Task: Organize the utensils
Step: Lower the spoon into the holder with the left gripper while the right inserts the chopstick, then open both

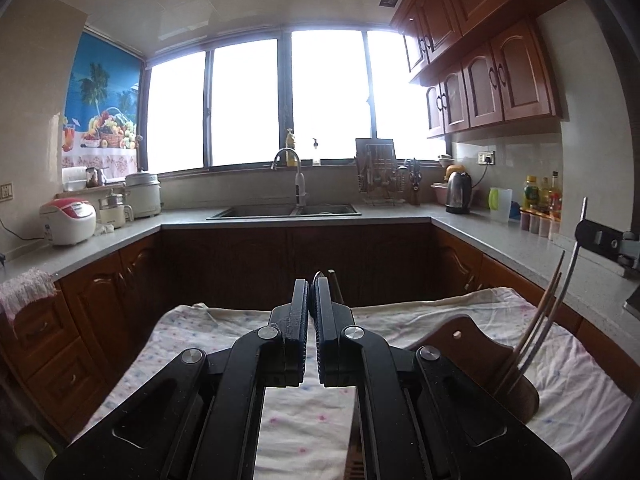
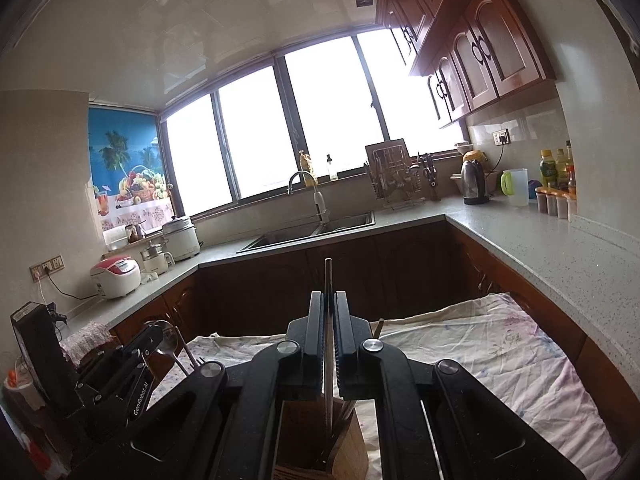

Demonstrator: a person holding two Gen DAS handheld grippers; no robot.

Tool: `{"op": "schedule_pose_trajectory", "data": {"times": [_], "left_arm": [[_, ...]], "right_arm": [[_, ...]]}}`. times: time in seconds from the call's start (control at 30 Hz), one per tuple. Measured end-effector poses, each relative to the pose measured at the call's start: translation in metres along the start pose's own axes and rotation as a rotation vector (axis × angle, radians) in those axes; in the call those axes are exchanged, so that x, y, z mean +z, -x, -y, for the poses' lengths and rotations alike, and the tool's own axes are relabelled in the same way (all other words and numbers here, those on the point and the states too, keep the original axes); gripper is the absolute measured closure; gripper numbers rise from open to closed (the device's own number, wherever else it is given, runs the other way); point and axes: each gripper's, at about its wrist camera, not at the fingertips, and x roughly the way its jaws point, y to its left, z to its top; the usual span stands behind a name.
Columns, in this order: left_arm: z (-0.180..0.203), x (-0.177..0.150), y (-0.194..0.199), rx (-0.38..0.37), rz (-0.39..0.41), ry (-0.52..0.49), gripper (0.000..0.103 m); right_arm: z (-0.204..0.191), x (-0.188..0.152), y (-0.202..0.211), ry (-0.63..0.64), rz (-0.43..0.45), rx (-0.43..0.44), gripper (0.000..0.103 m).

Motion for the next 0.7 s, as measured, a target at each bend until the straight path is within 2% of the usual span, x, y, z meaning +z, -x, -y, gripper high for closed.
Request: {"op": "schedule_pose_trajectory", "data": {"times": [0.17,0.37,0.7], "left_arm": [[-0.007,-0.013,-0.005,-0.114,-0.06,0.062,0.098],[-0.017,-0.023,-0.012,-0.204,-0.126,0.132,0.097],[-0.013,-0.02,-0.015,-0.224,-0.168,0.132,0.096]], "right_arm": [[0.007,-0.019,-0.006,-0.029,-0.043,-0.005,0.099],[0.015,-0.033,-0.012,-0.057,-0.101,-0.015,0.099],[0.018,-0.032,-0.014,-0.067,-0.13,-0.023,0.098]]}}
